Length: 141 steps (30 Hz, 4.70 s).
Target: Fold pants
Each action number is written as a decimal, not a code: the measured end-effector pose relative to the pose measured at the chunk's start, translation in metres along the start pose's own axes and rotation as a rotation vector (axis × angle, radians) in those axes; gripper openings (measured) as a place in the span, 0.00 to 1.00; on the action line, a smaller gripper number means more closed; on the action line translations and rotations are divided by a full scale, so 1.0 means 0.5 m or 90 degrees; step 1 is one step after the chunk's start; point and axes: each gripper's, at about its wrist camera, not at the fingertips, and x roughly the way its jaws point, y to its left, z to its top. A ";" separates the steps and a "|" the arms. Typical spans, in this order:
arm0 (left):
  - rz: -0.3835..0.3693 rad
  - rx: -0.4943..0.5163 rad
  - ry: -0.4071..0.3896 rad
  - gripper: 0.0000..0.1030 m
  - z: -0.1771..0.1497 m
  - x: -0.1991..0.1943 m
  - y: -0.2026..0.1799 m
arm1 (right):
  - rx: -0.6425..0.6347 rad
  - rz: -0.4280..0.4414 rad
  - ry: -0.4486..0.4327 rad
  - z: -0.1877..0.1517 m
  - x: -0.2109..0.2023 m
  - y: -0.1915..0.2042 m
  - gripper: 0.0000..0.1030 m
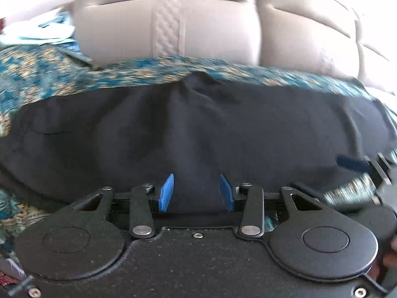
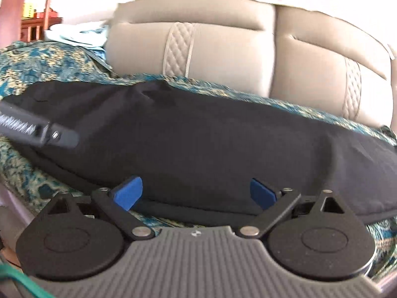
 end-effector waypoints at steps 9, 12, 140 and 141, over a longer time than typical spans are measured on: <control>-0.021 -0.044 -0.009 0.30 0.044 0.027 0.008 | 0.003 -0.017 -0.022 0.003 0.005 -0.009 0.92; -0.017 -0.043 -0.020 0.22 0.099 0.069 0.021 | 0.012 -0.008 -0.045 0.023 0.020 -0.006 0.87; 0.033 -0.003 -0.020 0.28 0.299 0.407 -0.116 | 0.243 -0.260 0.108 0.075 0.181 -0.647 0.78; 0.038 -0.005 -0.022 0.28 0.300 0.411 -0.115 | 0.256 -0.270 0.108 0.069 0.180 -0.665 0.79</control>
